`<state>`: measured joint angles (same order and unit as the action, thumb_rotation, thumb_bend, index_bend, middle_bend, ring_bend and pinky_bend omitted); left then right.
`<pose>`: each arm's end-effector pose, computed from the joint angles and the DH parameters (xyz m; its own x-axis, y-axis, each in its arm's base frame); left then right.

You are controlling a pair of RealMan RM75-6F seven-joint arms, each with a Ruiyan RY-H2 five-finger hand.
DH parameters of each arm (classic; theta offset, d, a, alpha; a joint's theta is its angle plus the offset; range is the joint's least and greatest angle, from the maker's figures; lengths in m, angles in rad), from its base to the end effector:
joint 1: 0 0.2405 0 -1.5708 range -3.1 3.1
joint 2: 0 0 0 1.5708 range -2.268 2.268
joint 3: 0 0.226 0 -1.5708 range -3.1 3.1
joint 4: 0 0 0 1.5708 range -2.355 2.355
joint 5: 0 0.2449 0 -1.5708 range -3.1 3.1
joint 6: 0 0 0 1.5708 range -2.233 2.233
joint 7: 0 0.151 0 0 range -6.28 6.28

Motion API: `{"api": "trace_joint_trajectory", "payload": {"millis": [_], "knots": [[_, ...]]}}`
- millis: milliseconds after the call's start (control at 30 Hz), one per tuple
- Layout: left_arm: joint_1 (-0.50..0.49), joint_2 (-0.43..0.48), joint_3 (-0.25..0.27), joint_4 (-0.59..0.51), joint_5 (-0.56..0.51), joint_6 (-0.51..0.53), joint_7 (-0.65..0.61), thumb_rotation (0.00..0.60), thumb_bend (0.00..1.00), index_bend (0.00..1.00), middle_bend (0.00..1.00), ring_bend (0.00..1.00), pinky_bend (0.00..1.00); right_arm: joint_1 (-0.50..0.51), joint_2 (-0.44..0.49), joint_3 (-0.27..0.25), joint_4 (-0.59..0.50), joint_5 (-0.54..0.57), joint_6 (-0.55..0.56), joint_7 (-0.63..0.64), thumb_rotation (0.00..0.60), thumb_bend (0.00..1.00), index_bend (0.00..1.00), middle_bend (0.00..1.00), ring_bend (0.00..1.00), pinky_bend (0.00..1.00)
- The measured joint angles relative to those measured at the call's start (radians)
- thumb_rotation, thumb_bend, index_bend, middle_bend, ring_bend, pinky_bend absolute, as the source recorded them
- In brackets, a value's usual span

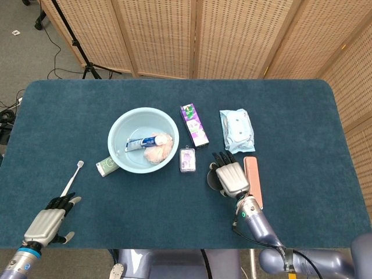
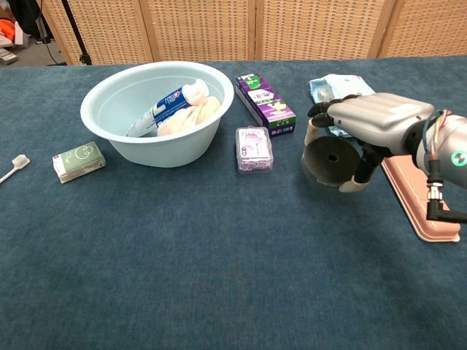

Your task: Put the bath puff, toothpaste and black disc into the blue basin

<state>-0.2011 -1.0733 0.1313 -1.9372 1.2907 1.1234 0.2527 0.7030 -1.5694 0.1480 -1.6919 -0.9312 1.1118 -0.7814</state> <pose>-0.2597 0.1448 0.0329 0.3163 0.5276 0.7884 0.9295 -0.0060 -0.3689 -0.1053 -0.2918 -0.0589 0.5935 -0.2383 0.7688 -0.7920 -0.3429 0.5052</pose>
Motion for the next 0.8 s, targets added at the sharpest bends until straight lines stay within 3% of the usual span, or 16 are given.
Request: {"api": "trace_joint_trajectory", "payload": {"millis": [400,800], "knots": [[-0.009,-0.007,0.001,0.012,-0.018,-0.031,-0.014,0.600,0.28,0.00,0.00,0.00,0.00,0.066,0.021,0.057,-0.034,0.070,0.006,-0.065,0.600,0.26,0.44,0.08,0.05,0.02],[-0.024,-0.015,-0.001,0.042,-0.040,-0.072,-0.055,0.600,0.28,0.00,0.00,0.00,0.00,0.186,-0.033,0.106,0.015,0.151,-0.026,-0.144,0.600,0.26,0.43,0.08,0.05,0.02]]}}
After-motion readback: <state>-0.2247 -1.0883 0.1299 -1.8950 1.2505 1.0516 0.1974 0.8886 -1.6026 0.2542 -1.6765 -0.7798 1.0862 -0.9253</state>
